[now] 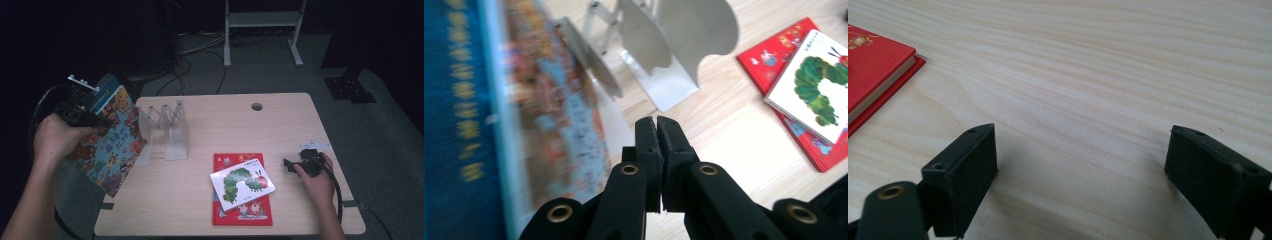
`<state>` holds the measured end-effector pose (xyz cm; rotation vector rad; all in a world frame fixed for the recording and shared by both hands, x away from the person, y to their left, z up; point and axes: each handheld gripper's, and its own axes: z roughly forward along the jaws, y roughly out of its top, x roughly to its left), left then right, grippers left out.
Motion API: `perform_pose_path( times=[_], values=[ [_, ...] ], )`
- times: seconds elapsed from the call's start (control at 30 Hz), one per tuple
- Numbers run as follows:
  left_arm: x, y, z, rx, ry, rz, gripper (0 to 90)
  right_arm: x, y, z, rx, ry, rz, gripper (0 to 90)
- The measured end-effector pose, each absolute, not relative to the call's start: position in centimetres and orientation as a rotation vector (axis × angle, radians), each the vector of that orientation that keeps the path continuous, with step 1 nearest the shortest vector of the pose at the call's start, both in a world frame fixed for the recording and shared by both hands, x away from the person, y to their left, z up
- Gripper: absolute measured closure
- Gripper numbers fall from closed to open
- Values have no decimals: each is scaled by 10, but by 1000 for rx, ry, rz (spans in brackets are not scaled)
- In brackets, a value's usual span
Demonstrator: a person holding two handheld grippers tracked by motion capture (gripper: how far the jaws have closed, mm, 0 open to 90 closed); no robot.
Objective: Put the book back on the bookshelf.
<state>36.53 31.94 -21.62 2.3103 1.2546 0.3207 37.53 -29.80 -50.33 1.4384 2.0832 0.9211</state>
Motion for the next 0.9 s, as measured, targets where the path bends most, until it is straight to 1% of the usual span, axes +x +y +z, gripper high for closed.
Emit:
perform_pose_path(
  times=[0.33,0.53,0.73,0.77,0.83,0.9],
  values=[
    [357,295,-241,2312,1116,269,840,375,-298,-503,1440,2080,922,133],
    [355,283,-262,2330,1061,255,745,375,-298,-503,1440,2080,922,133],
    [354,272,-290,2329,990,255,552,375,-298,-503,1439,2080,921,133],
    [354,271,-293,2329,983,264,493,375,-298,-503,1439,2081,921,133],
    [354,266,-304,2338,971,266,446,375,-298,-503,1439,2081,921,135],
    [354,261,-313,2335,955,271,372,374,-298,-503,1437,2084,923,137]
  ],
)
